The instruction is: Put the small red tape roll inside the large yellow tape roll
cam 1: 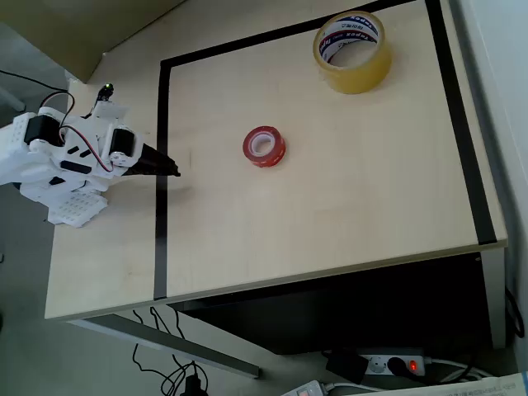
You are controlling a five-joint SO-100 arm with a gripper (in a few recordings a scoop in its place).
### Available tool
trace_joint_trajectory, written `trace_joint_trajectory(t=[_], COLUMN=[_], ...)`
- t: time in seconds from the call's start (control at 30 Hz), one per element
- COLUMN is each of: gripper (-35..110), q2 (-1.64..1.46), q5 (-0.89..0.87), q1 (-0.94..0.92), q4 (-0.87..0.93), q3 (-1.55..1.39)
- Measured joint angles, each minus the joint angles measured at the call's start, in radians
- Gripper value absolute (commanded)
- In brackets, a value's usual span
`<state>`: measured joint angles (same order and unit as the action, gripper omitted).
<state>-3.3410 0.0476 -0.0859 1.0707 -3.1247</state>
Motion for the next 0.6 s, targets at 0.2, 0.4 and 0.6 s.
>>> trace_joint_trajectory(t=[0.2,0.4,0.6], gripper=[0,0,0], q2=[0.224,0.371,0.670], q5=[0.005,0.006,0.184], q1=[-0.247,-0.353,-0.285], q4=[0.061,0.101,0.302], q3=[0.225,0.604,0.953])
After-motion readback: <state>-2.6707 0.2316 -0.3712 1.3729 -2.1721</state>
